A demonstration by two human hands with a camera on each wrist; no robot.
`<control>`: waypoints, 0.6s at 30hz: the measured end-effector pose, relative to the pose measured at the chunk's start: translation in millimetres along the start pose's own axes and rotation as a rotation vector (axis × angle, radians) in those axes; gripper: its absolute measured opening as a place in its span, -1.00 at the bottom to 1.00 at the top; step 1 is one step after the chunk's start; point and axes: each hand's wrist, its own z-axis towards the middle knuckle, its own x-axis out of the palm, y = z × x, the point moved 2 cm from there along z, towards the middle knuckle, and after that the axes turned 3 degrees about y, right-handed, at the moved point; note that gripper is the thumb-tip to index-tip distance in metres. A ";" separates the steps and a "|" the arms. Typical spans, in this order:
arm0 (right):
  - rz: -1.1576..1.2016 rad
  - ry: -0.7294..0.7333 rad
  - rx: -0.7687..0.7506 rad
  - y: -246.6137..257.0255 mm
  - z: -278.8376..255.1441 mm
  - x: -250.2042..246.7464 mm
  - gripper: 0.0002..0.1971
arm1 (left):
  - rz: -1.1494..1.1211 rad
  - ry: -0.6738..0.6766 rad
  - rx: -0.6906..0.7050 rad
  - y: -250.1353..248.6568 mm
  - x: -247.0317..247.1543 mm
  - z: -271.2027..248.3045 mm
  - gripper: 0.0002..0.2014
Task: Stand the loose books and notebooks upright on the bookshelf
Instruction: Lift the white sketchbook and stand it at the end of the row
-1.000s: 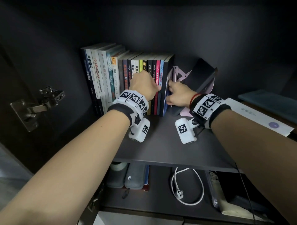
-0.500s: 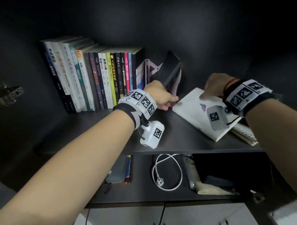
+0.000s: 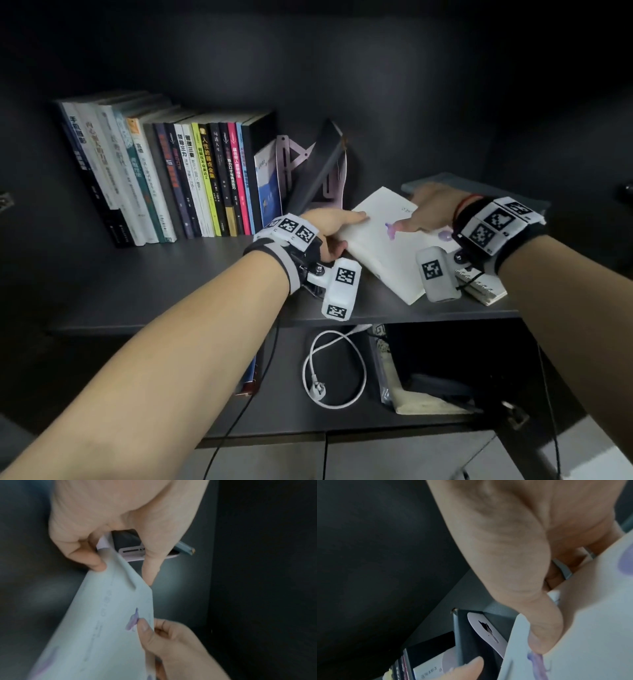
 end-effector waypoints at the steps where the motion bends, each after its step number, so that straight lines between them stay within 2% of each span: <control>1: 0.049 0.003 -0.001 -2.5 -0.1 -1.2 -0.19 | -0.008 -0.009 -0.013 0.6 -2.5 -1.1 -0.68; 2: 0.087 0.011 -0.005 -4.2 0.5 -2.9 -0.35 | 0.000 -0.016 -0.020 0.7 -4.7 -2.4 -0.67; 5: 0.150 0.035 -0.064 -3.1 -0.2 -7.8 -0.41 | -0.014 -0.004 0.003 -3.4 -8.3 -12.7 -0.72; 7: 0.210 0.100 -0.110 -1.4 -3.9 -7.4 -0.41 | -0.030 0.046 0.042 -11.1 -10.2 -26.3 -0.77; 8: 0.267 0.156 -0.130 1.3 -6.7 -6.0 -0.49 | 0.008 0.059 0.094 -16.4 -13.1 -31.7 -0.77; 10: 0.439 0.242 -0.213 12.7 -16.9 -5.7 -0.77 | 0.134 0.060 0.250 -29.0 -21.8 -42.0 -0.73; 11: 0.525 0.273 -0.271 19.5 -22.1 -5.9 -0.82 | 0.168 0.057 0.333 -35.5 -27.3 -48.5 -0.73; 14: 0.708 0.325 -0.418 38.6 -28.0 -2.6 -0.70 | 0.166 0.035 0.515 -51.9 -48.8 -63.7 -0.62; 18: 0.851 0.167 -0.454 69.6 -21.9 -1.2 -0.74 | 0.150 -0.113 0.600 -55.0 -85.3 -65.1 -0.62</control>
